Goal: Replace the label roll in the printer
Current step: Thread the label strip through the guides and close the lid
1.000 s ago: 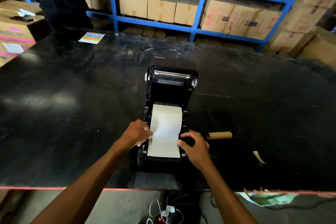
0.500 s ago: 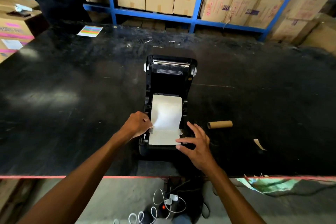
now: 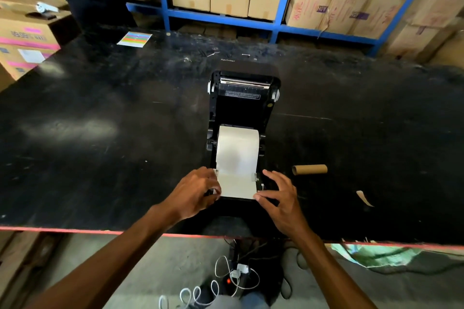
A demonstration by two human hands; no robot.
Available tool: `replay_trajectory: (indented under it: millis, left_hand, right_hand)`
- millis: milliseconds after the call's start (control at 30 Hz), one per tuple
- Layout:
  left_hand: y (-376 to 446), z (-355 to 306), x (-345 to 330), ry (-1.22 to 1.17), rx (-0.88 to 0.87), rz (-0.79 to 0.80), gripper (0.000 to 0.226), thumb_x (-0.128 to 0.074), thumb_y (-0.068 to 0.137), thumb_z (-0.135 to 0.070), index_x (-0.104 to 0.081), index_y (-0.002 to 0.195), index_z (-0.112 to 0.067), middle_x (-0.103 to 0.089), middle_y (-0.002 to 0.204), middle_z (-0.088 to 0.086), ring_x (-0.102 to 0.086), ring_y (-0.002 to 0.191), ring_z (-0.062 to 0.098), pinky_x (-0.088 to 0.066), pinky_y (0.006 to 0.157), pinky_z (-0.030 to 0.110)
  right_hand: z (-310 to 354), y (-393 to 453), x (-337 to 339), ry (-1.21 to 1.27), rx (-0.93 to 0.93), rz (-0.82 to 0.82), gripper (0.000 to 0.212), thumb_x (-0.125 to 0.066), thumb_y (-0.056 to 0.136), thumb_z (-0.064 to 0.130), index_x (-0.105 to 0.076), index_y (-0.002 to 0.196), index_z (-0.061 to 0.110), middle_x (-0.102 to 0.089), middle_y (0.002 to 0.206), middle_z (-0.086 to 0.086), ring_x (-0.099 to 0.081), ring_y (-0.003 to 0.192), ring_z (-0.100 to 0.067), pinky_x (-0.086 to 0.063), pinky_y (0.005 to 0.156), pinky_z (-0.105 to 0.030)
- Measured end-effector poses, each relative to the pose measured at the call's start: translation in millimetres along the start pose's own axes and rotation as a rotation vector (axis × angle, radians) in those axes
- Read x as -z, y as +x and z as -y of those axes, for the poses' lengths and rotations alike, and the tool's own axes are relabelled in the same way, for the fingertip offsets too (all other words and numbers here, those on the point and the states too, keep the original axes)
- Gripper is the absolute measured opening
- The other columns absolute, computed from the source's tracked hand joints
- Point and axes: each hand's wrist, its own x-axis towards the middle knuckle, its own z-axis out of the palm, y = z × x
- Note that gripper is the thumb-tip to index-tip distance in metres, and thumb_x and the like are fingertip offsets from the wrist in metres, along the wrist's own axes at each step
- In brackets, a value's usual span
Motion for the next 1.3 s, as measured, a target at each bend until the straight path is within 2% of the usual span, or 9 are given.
replay_trajectory:
  millis: [100,200,333,467,633,800,1000,1133,1300]
  left_hand:
    - [-3,2,-5,0.035,-0.035,-0.043,0.012,-0.066,0.085,-0.025,-0.072,0.092,-0.018,-0.066,0.098,0.000,-0.053,0.088,0.011,-0.037,0.074,0.021]
    - [-4,1,-7,0.041,-0.057,-0.049,0.009,-0.066,0.086,-0.021,-0.071,0.091,-0.016,-0.066,0.097,0.002,-0.053,0.087,0.011,-0.034,0.073,0.019]
    - [-5,2,-8,0.042,-0.071,-0.058,0.013,-0.065,0.085,-0.028,-0.068,0.094,-0.018,-0.063,0.103,0.000,-0.055,0.094,0.014,-0.038,0.079,0.022]
    - [-4,3,-7,0.050,-0.048,-0.058,0.025,-0.065,0.084,-0.036,-0.065,0.102,-0.020,-0.066,0.108,-0.002,-0.053,0.103,0.014,-0.044,0.088,0.031]
    - [1,7,-6,0.063,-0.033,-0.047,0.041,-0.062,0.085,-0.039,-0.061,0.121,-0.018,-0.066,0.115,-0.001,-0.052,0.110,0.015,-0.037,0.090,0.030]
    - [3,4,-2,0.082,-0.115,-0.071,0.014,-0.063,0.087,-0.029,-0.070,0.095,-0.021,-0.070,0.096,-0.003,-0.057,0.093,0.015,-0.044,0.078,0.029]
    - [-1,2,-3,0.059,-0.113,-0.103,0.006,-0.064,0.086,-0.020,-0.070,0.086,-0.021,-0.068,0.083,-0.005,-0.057,0.082,0.015,-0.036,0.070,0.024]
    - [-10,1,-5,0.049,-0.134,-0.113,0.005,-0.066,0.085,-0.021,-0.071,0.084,-0.022,-0.067,0.081,-0.006,-0.056,0.079,0.013,-0.035,0.068,0.022]
    - [-25,-2,-14,0.066,-0.155,-0.099,0.008,-0.063,0.085,-0.025,-0.069,0.081,-0.025,-0.062,0.079,-0.009,-0.050,0.077,0.011,-0.034,0.065,0.022]
  right_hand:
    - [-1,-2,-1,-0.008,-0.022,-0.007,0.023,-0.061,0.081,0.035,-0.077,0.089,0.020,-0.047,0.142,0.003,-0.026,0.133,-0.009,-0.017,0.104,-0.028]
    - [5,-2,0,-0.006,-0.036,-0.045,0.009,-0.071,0.079,0.027,-0.075,0.084,0.021,-0.048,0.140,0.000,-0.026,0.131,-0.008,-0.017,0.104,-0.028]
    - [10,-1,1,-0.012,-0.032,0.017,0.023,-0.075,0.075,0.031,-0.072,0.097,0.026,-0.041,0.145,0.004,-0.020,0.132,-0.005,-0.014,0.105,-0.028]
    - [11,5,4,-0.037,-0.031,0.042,0.029,-0.073,0.077,0.030,-0.071,0.106,0.026,-0.040,0.146,0.004,-0.021,0.134,-0.008,-0.011,0.105,-0.025]
    - [11,13,5,-0.062,0.027,0.034,0.016,-0.067,0.083,0.029,-0.075,0.094,0.020,-0.047,0.141,0.002,-0.022,0.129,-0.004,-0.015,0.104,-0.027]
    - [10,15,0,-0.099,0.039,0.003,0.015,-0.064,0.086,0.024,-0.074,0.091,0.014,-0.054,0.132,-0.004,-0.036,0.127,-0.013,-0.024,0.103,-0.029]
    - [11,9,-7,-0.055,0.075,-0.008,0.019,-0.058,0.086,0.026,-0.068,0.082,0.011,-0.056,0.125,-0.005,-0.034,0.119,-0.005,-0.034,0.103,-0.037]
    - [10,0,-10,-0.105,0.082,-0.015,0.036,-0.047,0.083,0.040,-0.069,0.078,0.012,-0.051,0.134,-0.005,-0.028,0.127,-0.006,-0.027,0.103,-0.034]
    - [12,-17,-14,-0.169,0.128,-0.055,0.029,-0.051,0.081,0.036,-0.068,0.073,0.014,-0.049,0.140,-0.011,-0.026,0.132,-0.017,-0.024,0.100,-0.038]
